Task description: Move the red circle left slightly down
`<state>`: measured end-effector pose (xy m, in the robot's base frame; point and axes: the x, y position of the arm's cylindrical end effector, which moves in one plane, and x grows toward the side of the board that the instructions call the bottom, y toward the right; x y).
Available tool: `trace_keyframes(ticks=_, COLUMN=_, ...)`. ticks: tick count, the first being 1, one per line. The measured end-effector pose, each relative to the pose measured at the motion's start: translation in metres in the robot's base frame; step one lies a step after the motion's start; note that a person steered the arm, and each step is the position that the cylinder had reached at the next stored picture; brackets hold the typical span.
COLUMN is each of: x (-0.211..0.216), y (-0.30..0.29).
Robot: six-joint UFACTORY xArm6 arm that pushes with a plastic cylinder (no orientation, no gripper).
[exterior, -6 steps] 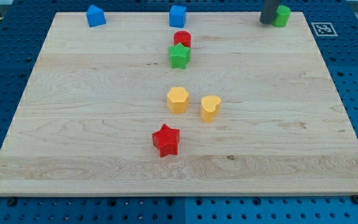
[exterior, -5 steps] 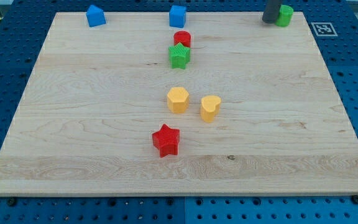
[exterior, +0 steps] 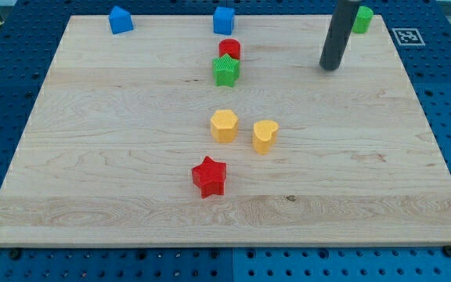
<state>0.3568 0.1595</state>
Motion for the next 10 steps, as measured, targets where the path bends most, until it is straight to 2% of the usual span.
trace_keyframes(ticks=2, x=0.013, y=-0.010)
trace_keyframes(ticks=3, x=0.007, y=-0.062)
trace_keyframes(ticks=5, x=-0.044, y=-0.085)
trace_keyframes(ticks=6, x=-0.067, y=-0.126)
trace_keyframes(ticks=8, x=-0.067, y=-0.201)
trace_keyframes(ticks=10, x=-0.056, y=-0.229)
